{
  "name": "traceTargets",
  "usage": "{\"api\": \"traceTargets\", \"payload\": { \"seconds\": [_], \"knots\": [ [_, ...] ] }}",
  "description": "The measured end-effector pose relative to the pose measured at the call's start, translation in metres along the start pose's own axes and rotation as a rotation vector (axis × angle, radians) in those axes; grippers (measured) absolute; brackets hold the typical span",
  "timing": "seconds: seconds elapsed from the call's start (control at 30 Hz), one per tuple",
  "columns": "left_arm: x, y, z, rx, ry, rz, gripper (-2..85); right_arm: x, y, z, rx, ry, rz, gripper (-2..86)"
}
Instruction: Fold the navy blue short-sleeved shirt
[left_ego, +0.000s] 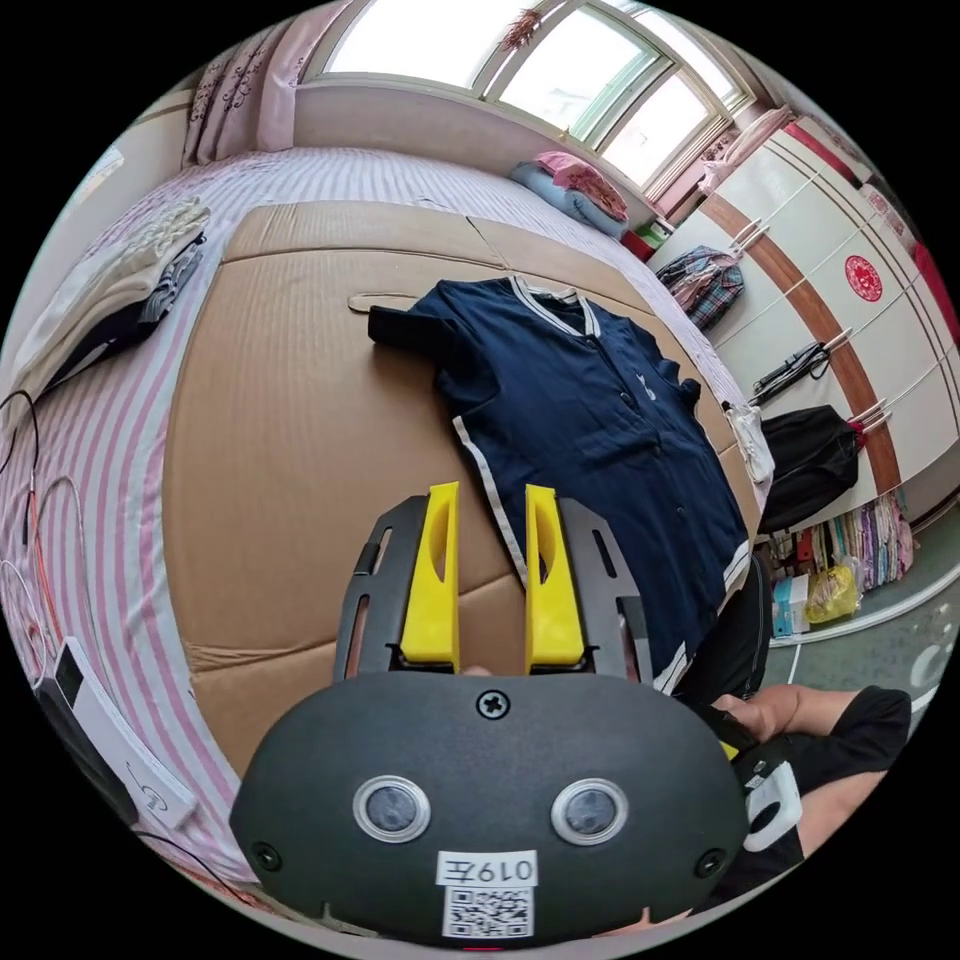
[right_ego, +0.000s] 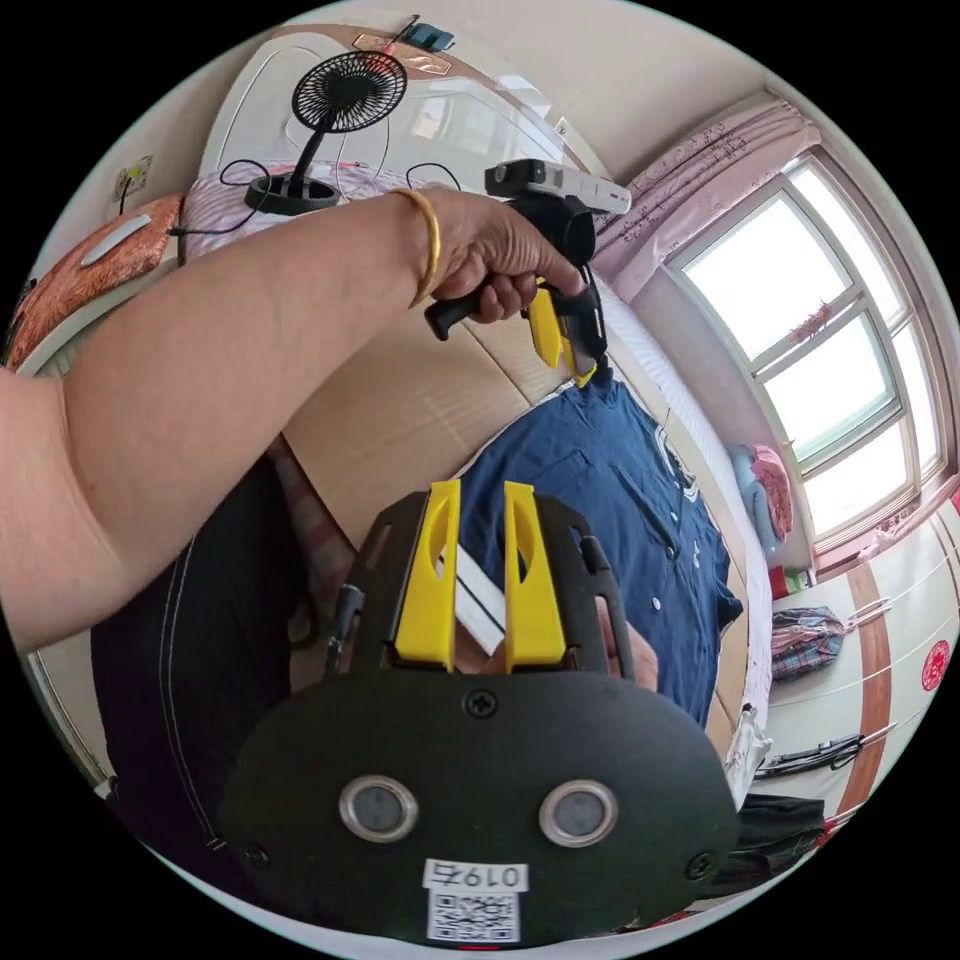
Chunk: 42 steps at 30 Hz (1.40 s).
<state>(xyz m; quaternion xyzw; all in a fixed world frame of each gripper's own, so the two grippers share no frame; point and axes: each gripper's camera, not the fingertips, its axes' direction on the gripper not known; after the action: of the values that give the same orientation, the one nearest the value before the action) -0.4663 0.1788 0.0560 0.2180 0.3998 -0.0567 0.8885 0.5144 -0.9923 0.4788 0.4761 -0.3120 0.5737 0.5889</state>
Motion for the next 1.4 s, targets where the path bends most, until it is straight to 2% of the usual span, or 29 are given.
{"api": "traceTargets", "payload": {
  "seconds": [0.23,0.43,0.8,0.93,1.13,1.27,1.4],
  "knots": [
    [0.033,0.029,0.012,-0.034,-0.105,-0.045,8.6,0.006,-0.006,-0.017,0.012,-0.101,0.043,8.0],
    [0.043,0.043,0.008,-0.017,-0.158,-0.034,6.7,-0.025,-0.007,-0.014,-0.060,-0.108,-0.008,5.7],
    [0.056,0.052,0.002,-0.003,-0.197,0.009,1.7,-0.064,-0.027,-0.059,-0.034,-0.120,-0.010,2.6],
    [0.059,0.052,0.000,-0.016,-0.215,0.013,1.8,-0.101,-0.037,-0.079,-0.025,-0.053,-0.060,2.6],
    [0.044,0.054,-0.010,0.014,-0.142,-0.054,3.1,-0.147,-0.054,-0.123,-0.005,0.001,-0.090,4.0],
    [0.026,0.038,-0.025,0.142,-0.067,-0.154,5.8,-0.175,-0.074,-0.154,0.000,-0.014,-0.083,4.3],
    [0.025,0.024,-0.003,0.081,-0.079,-0.141,5.2,-0.198,-0.093,-0.187,0.007,-0.047,-0.061,3.9]
  ]
}}
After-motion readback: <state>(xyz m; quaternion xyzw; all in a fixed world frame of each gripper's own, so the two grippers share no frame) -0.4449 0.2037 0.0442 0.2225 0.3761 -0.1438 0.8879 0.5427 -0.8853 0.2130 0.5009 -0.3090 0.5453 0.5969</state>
